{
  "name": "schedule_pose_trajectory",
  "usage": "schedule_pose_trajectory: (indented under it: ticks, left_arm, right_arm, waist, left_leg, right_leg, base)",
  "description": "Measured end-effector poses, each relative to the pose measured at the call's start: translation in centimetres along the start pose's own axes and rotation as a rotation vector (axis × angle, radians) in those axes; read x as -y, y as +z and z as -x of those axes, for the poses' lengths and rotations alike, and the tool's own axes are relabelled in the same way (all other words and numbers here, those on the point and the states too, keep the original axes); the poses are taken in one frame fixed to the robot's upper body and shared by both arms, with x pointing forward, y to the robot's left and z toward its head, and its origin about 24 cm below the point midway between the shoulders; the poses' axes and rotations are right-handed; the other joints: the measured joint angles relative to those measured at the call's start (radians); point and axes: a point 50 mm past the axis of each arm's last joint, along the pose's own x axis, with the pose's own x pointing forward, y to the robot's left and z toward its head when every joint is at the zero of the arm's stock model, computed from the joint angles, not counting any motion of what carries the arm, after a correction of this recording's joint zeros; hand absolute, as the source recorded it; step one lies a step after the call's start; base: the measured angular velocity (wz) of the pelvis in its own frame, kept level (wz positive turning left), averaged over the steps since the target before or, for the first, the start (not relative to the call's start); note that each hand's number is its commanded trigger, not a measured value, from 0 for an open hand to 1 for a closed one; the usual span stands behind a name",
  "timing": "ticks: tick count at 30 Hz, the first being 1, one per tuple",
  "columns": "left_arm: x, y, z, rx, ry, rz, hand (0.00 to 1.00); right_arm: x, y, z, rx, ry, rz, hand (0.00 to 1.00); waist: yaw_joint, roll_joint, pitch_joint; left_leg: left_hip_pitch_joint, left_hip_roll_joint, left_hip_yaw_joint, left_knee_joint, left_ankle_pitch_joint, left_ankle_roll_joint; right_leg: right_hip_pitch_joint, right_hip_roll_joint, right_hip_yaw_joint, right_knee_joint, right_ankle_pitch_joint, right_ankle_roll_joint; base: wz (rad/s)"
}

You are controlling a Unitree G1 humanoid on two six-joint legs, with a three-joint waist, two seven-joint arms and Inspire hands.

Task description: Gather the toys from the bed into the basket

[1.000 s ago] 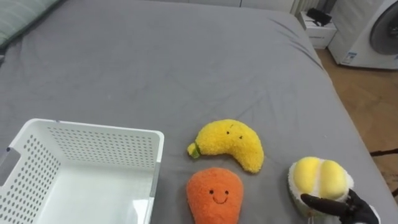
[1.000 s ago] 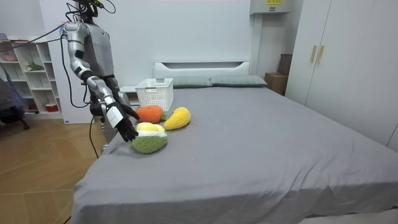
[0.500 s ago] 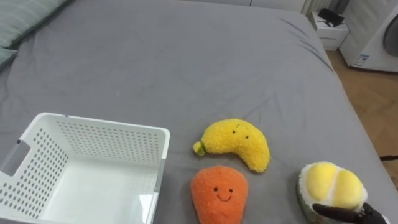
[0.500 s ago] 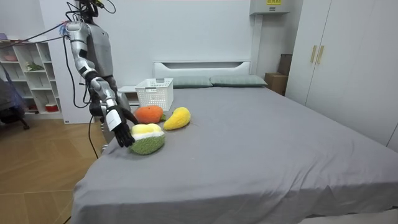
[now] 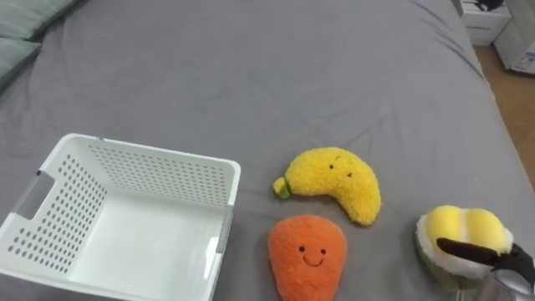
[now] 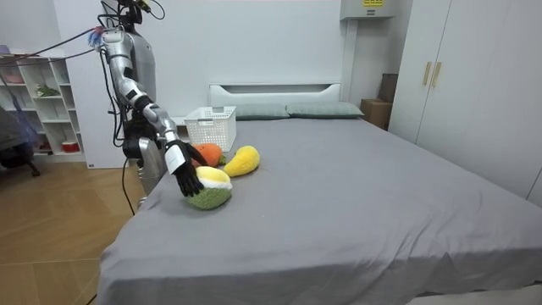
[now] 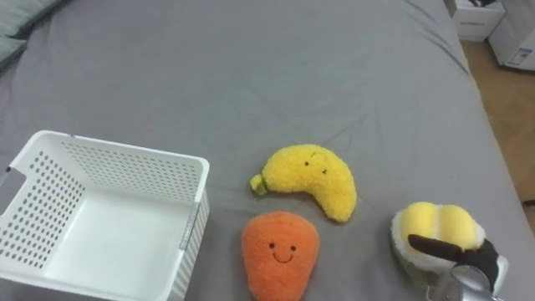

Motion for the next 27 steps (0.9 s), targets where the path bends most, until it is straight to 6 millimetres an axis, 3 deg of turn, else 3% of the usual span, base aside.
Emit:
schedule_pose_trajectory:
  ticks: [7,8,9,14,16,27]
  left_arm:
    - [0.3,0.2,0.0,0.001,-0.011,-0.018,0.0]
    - [0.4,0.3,0.0,0.005,-0.014,-0.016,0.0]
    - [0.5,0.3,0.0,0.005,-0.019,-0.009,0.0]
    - [0.9,0.5,0.0,0.01,-0.034,-0.033,0.0]
    - [1.0,0.6,0.0,0.013,-0.035,-0.027,0.0]
    - [2.1,2.8,0.1,0.066,-0.061,-0.022,0.0]
  right_arm:
    - [-0.1,1.7,0.1,0.068,-0.006,-0.031,0.0]
    - [0.2,1.9,0.0,0.078,-0.014,-0.024,0.28]
    - [0.3,2.0,0.0,0.084,-0.019,-0.017,1.0]
    - [0.6,1.3,-0.3,0.064,-0.036,0.046,1.0]
    - [0.9,0.8,-0.4,0.051,-0.051,0.078,1.0]
    - [2.1,-0.9,-0.8,0.003,-0.083,0.169,1.0]
  waist:
    - [-0.001,0.005,0.0024]
    - [-0.001,0.006,0.0037]
    - [0.003,0.01,0.0063]
    - [0.003,0.021,0.0117]
    - [0.003,0.024,0.0074]
    - [0.007,0.025,0.0075]
  left_leg:
    - [-0.043,-0.006,-0.024,0.021,0.002,0.002]
    - [-0.045,-0.006,-0.021,0.02,0.002,0.002]
    - [-0.047,-0.007,-0.021,0.02,0.002,0.003]
    - [-0.054,-0.007,-0.023,0.017,0.002,0.003]
    - [-0.064,-0.007,-0.023,0.018,0.003,0.002]
    - [-0.064,-0.006,-0.019,0.014,0.004,0.002]
  right_leg:
    - [-0.032,-0.004,-0.023,-0.003,0.0,0.0]
    - [-0.036,-0.005,-0.02,-0.003,0.0,0.0]
    - [-0.038,-0.005,-0.022,-0.002,0.0,0.0]
    - [-0.046,-0.005,-0.022,-0.002,0.0,0.0]
    - [-0.057,-0.005,-0.022,-0.002,0.0,0.0]
    - [-0.06,-0.003,-0.017,-0.003,0.0,0.0]
  base:
    - [0.09]
    - [0.0]
    - [0.0]
    - [0.0]
    - [0.0]
    - [0.0]
